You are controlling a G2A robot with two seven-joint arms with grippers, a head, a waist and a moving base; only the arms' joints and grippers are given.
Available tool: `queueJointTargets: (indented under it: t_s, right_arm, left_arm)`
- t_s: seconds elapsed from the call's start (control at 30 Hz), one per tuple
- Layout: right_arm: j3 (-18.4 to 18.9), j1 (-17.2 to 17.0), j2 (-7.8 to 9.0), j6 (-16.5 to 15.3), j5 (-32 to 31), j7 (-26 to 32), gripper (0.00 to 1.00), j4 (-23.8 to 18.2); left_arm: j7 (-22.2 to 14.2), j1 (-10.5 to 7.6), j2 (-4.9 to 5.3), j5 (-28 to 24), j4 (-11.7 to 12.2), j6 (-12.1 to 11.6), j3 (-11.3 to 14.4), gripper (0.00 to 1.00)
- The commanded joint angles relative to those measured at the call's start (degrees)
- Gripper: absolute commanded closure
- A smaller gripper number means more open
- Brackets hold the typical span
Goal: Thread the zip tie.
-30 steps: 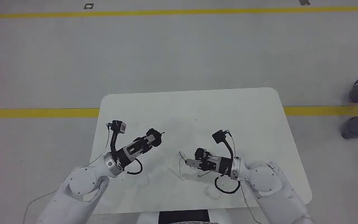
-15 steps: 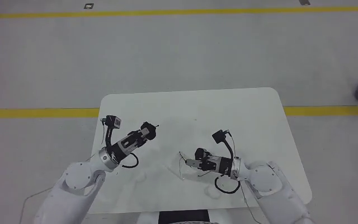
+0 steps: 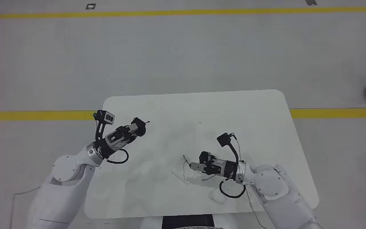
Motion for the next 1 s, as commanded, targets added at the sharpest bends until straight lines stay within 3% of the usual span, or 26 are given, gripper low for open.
queueJointTargets:
  t_s: [0.0,0.17,0.37,0.57,0.97]
  right_arm:
    - [0.0,0.0,0.0,0.0,0.0,0.0,0.0,0.0]
    - [-0.16,0.18,0.03,0.15,-1.08,0.03,0.0,-0.18]
    - [-4.96,2.01,0.26,1.65,-11.89,3.12,0.0,-3.99]
    - [-9.36,4.08,0.36,2.68,-17.86,6.29,0.0,-5.51]
    - [-9.95,4.31,0.37,2.49,-18.29,6.48,0.0,-5.45]
  left_arm:
    - [-0.01,0.0,0.0,0.0,0.0,0.0,0.0,1.0]
    - [-0.01,0.0,0.0,0.0,0.0,0.0,0.0,1.0]
    - [-0.01,0.0,0.0,0.0,0.0,0.0,0.0,1.0]
    - [-0.01,0.0,0.0,0.0,0.0,0.0,0.0,1.0]
    - [-0.01,0.0,0.0,0.0,0.0,0.0,0.0,1.0]
